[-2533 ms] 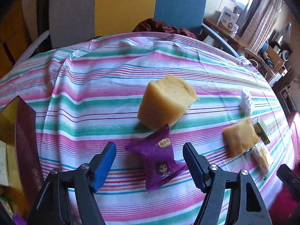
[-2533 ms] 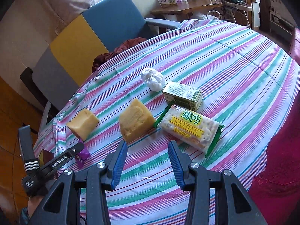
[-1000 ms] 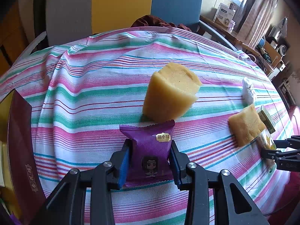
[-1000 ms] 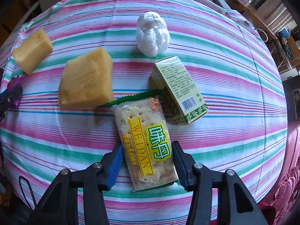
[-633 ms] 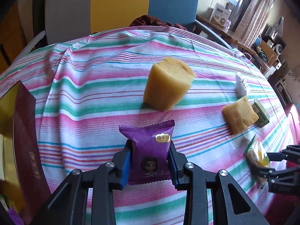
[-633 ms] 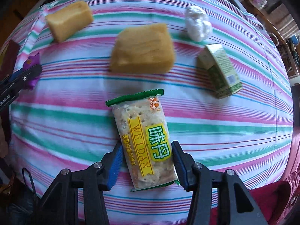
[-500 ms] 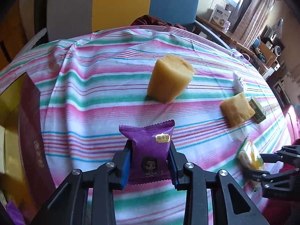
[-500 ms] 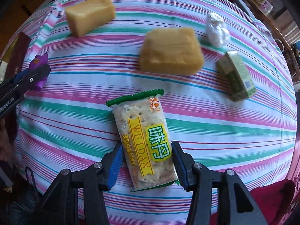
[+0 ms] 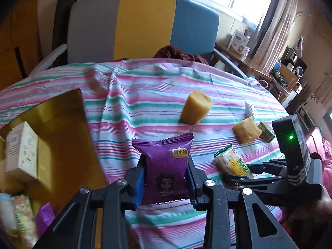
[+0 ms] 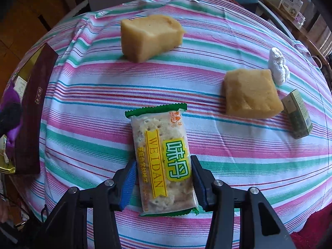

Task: Organize objects
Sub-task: 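Carry the purple candy packet into the gold tray and open the left gripper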

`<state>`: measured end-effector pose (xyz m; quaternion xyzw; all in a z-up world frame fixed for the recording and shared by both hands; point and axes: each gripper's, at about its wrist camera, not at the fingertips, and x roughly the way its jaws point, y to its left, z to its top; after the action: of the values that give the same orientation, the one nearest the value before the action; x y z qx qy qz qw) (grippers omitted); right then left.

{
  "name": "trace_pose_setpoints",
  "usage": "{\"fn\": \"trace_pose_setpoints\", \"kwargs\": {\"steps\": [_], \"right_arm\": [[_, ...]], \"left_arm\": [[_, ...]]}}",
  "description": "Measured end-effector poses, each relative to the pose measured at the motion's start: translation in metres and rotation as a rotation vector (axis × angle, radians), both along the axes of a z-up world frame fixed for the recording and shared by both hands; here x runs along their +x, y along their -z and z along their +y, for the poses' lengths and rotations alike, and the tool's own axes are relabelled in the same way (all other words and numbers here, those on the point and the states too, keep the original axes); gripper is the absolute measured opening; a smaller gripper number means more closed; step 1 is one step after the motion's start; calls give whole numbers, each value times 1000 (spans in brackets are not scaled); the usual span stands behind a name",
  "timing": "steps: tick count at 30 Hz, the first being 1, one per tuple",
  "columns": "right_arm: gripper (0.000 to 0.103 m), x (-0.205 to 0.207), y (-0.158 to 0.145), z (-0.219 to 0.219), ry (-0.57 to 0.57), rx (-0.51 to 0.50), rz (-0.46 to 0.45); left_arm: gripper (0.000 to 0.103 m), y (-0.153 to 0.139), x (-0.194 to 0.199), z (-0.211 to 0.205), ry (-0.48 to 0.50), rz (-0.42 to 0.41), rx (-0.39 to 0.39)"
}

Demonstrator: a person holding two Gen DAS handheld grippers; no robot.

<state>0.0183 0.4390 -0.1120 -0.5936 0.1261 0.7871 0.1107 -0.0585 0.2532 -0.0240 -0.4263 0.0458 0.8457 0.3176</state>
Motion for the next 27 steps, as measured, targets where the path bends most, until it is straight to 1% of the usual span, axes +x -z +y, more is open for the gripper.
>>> {"fn": "trace_pose_setpoints", "kwargs": {"steps": [1,5,7,10,11,14,27], "right_arm": [[50,6,2,1,2,-3,4],[50,-7,1,-8,3,3,11],[50,-7,2,-7,3,7,14],[50,-3,2,-7,-1,17,17],[50,6,5,-9,-2,20,18],[50,2,6,-6,-3,23,20],[50,6,4,-11,-5,40,24]], "left_arm": [[35,-3,2,-4,-3,15,0],[35,-12,9,-24,-30,74,-13],[35,-15,11,-34,-51,94,-21],[35,-17,13,-45,-69,116,-34],[35,-17,13,-48,-76,121,-36],[35,-18,15,-56,-91,129,-40],[35,-15,9,-76,-134,97,-34]]}}
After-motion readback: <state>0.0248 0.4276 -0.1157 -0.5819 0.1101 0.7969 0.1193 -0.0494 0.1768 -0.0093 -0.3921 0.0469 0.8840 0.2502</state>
